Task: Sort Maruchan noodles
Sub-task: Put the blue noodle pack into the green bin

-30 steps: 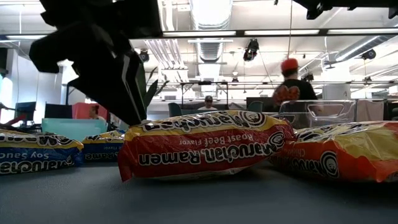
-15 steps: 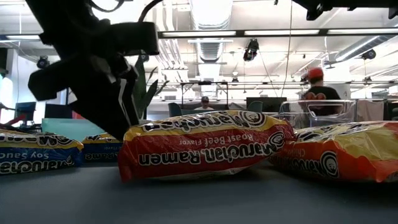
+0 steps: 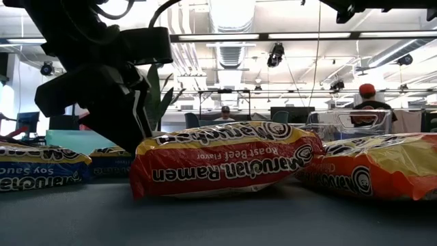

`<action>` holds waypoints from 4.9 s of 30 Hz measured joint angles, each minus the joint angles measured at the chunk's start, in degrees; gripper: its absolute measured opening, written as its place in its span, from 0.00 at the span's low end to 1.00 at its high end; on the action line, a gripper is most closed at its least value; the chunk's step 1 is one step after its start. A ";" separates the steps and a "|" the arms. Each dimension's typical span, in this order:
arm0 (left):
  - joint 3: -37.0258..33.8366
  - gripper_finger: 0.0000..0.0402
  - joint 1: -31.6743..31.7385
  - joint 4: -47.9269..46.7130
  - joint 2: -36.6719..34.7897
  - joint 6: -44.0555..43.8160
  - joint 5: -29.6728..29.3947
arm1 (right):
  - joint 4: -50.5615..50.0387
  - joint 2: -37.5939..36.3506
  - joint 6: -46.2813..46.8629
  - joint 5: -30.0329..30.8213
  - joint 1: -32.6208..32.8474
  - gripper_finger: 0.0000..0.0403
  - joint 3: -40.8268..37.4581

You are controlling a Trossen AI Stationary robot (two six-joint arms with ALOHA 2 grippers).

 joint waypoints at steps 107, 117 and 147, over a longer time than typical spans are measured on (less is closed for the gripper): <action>-32.06 0.59 -1.74 31.44 -22.62 -58.13 -6.09 | -23.89 75.56 29.38 -11.10 5.39 0.02 45.15; -32.04 0.58 -1.54 34.61 -23.03 -56.18 -8.06 | -20.19 78.48 29.02 -9.93 4.86 0.02 45.13; -33.31 0.58 -1.81 29.17 -21.83 -59.68 -1.06 | -18.82 82.05 28.98 -7.76 4.40 0.02 45.18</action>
